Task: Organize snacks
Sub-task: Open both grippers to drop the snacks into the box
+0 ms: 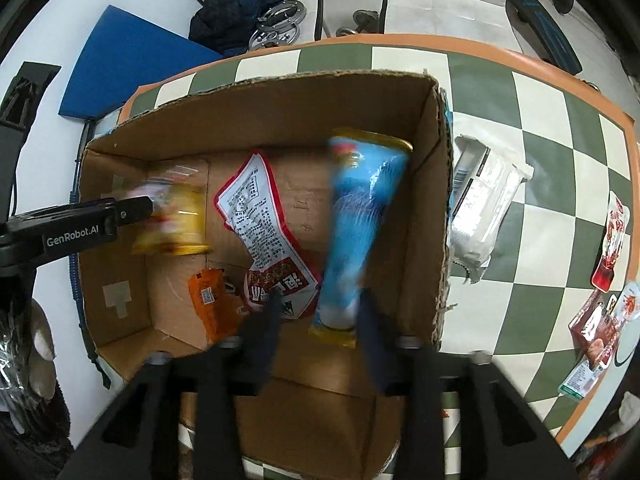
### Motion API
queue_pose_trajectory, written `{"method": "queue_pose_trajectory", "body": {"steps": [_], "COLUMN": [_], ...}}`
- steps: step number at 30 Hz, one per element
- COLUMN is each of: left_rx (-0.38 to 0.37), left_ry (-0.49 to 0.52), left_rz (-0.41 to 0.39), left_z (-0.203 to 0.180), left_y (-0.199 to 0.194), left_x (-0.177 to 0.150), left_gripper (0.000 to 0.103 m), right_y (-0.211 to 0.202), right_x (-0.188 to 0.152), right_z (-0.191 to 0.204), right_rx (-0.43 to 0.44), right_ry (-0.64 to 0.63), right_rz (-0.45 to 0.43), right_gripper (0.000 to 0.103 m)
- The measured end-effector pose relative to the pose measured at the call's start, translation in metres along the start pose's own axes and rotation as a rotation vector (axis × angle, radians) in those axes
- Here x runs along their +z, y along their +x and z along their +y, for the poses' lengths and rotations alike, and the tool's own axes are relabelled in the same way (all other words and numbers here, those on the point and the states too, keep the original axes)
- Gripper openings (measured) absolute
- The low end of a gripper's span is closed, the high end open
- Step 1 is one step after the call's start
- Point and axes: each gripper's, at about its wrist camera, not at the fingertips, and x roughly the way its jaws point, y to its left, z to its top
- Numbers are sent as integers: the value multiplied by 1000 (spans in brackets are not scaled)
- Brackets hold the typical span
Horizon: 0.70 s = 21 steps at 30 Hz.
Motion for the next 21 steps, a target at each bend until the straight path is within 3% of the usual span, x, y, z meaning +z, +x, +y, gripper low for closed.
{"method": "queue_pose_trajectory", "body": {"steps": [4, 16, 18, 21], "left_rx": [-10, -46, -52, -60], "left_ry": [-7, 6, 7, 9], "left_rz": [-25, -151, -173, -211], "left_z": [3, -3, -3, -3], "left_y": [-12, -67, -74, -89], "left_x": [-2, -46, -55, -71], "left_gripper": [70, 70, 84, 90], "right_y": [-5, -39, -49, -64], "right_x": [1, -15, -22, -35], "right_z": [2, 17, 20, 24], "right_rx": [14, -22, -33, -45], "right_ry": [17, -2, -11, -20], "right_rz": [1, -59, -77, -117], "right_gripper": [82, 90, 92, 94]}}
